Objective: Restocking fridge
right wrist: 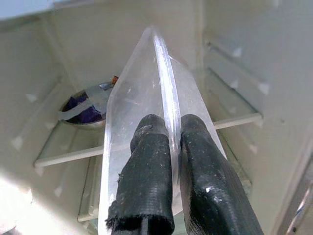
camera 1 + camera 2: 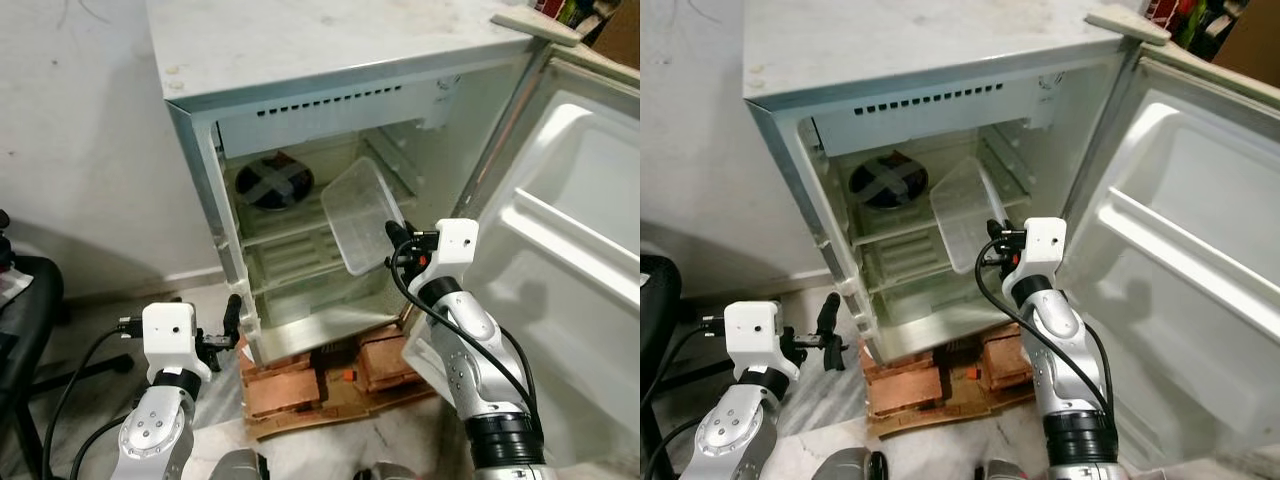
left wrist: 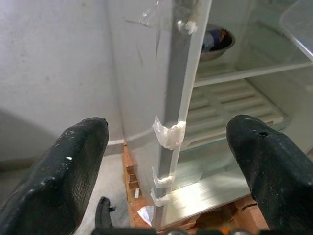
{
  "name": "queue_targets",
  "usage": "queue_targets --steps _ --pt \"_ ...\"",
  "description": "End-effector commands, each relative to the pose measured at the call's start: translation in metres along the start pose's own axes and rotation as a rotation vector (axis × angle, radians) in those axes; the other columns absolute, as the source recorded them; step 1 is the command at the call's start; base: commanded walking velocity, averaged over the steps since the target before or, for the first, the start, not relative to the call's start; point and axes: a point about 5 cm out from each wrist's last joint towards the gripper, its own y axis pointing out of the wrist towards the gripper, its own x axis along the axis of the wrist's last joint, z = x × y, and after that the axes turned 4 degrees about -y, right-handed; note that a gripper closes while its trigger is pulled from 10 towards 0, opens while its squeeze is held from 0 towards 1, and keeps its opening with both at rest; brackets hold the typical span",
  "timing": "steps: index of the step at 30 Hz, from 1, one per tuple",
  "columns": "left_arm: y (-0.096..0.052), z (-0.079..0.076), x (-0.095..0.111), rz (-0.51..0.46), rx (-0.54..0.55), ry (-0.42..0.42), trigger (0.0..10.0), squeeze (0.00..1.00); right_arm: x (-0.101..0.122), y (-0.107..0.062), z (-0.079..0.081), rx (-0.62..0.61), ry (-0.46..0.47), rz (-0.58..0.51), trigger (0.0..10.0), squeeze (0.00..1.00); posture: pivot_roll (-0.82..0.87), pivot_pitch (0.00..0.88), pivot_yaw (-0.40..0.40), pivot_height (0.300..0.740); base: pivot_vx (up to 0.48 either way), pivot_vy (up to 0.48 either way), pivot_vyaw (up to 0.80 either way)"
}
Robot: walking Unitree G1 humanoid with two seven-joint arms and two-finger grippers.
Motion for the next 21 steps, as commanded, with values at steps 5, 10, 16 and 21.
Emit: queue_targets --steps 5,10,16,21 --pt "-0.0011 -0.0009 -0.0003 0.002 -0.004 0.004 10.0 0.0 0.0042 0.0026 -0.0007 0.0 -0.009 -0.017 10.0 0.0 0.11 0.103 -0.013 0.74 0.0 0.0 0.0" --pt "-0.0009 -0.0009 -0.0004 0.002 -0.004 0.005 10.0 0.0 0.0042 0.0027 -0.001 0.001 -0.011 -0.017 10.0 0.0 0.11 0.103 -0.012 0.74 0.195 0.0 0.0" --pt "-0.0003 -0.0006 -0.0009 0.004 -0.005 0.011 10.0 0.0 0.004 0.0027 -0.0009 0.0 -0.012 -0.018 10.0 0.0 0.11 0.098 -0.011 0.74 0.0 0.0 0.0" --pt "0.0001 -0.0013 -0.0004 0.001 -0.008 0.011 10.0 0.0 0.0047 0.0029 -0.0013 0.0 -0.013 -0.02 10.0 0.0 0.11 0.099 -0.012 0.74 0.202 0.0 0.0"
